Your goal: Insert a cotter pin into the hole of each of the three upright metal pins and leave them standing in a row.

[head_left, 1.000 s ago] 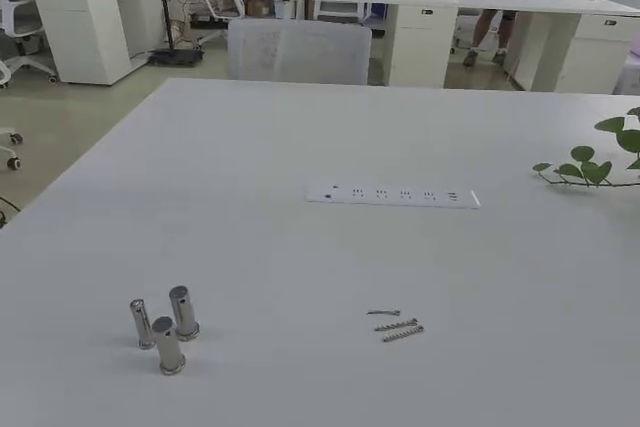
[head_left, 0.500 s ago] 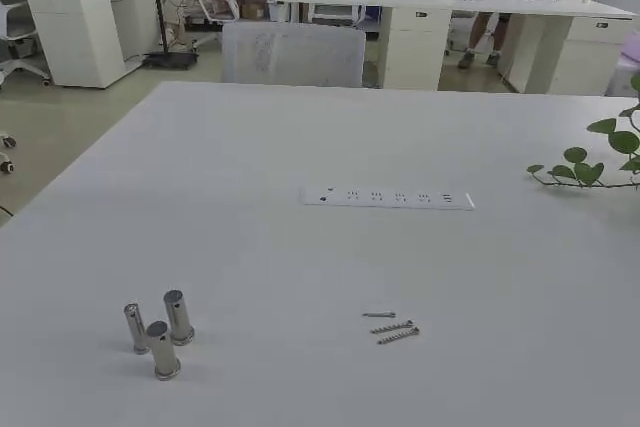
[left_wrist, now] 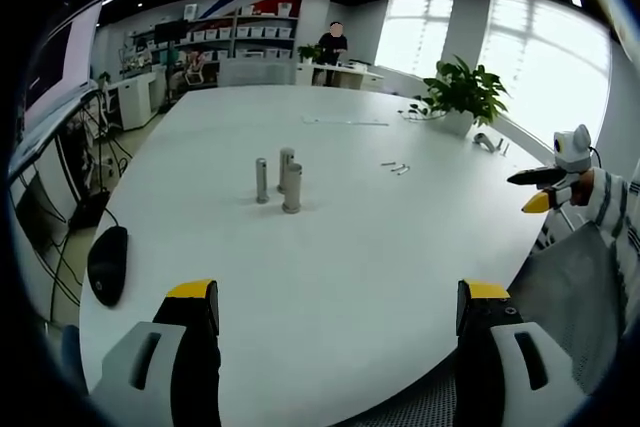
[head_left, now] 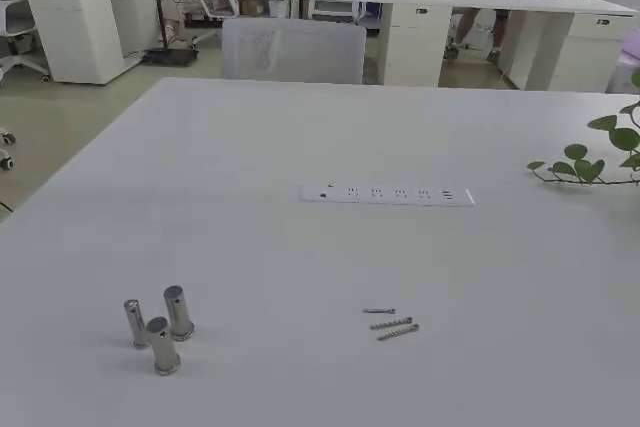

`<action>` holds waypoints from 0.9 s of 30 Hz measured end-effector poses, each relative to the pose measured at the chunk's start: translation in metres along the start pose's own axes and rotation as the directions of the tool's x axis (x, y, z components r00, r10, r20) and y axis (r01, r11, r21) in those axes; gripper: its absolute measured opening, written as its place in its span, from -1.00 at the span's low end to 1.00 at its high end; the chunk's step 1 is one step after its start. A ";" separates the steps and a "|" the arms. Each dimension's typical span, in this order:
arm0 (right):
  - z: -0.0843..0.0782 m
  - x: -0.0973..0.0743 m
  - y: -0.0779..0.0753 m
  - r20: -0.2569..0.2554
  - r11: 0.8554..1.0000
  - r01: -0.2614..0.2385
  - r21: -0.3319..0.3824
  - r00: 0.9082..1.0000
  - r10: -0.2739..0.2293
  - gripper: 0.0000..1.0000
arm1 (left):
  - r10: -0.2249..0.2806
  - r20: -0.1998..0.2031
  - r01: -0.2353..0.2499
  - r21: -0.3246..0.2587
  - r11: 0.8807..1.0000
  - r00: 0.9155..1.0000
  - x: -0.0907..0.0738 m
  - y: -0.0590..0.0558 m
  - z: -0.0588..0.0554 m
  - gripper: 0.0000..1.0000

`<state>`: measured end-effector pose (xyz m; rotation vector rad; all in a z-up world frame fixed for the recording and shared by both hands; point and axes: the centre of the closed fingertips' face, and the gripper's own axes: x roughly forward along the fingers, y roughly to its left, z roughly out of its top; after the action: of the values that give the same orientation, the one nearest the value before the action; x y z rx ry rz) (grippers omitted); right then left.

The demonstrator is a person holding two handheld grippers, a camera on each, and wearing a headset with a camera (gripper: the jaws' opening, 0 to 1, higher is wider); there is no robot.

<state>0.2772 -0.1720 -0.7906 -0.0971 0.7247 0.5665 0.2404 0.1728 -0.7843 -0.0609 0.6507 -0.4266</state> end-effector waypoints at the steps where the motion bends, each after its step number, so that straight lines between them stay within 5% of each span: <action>1: 0.000 0.000 0.000 0.000 1.000 0.001 0.000 1.000 -0.001 1.00 | -0.001 -0.002 0.001 0.001 1.000 1.000 0.000 0.000 0.000 0.99; 27: 0.001 0.000 0.000 -0.008 1.000 0.016 0.011 1.000 -0.016 1.00 | -0.026 0.019 0.026 -0.003 1.000 0.999 0.014 0.003 0.004 0.85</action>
<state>0.2777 -0.1717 -0.7893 -0.0949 0.7340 0.5471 0.2538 0.1694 -0.7902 -0.0767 0.6328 -0.4491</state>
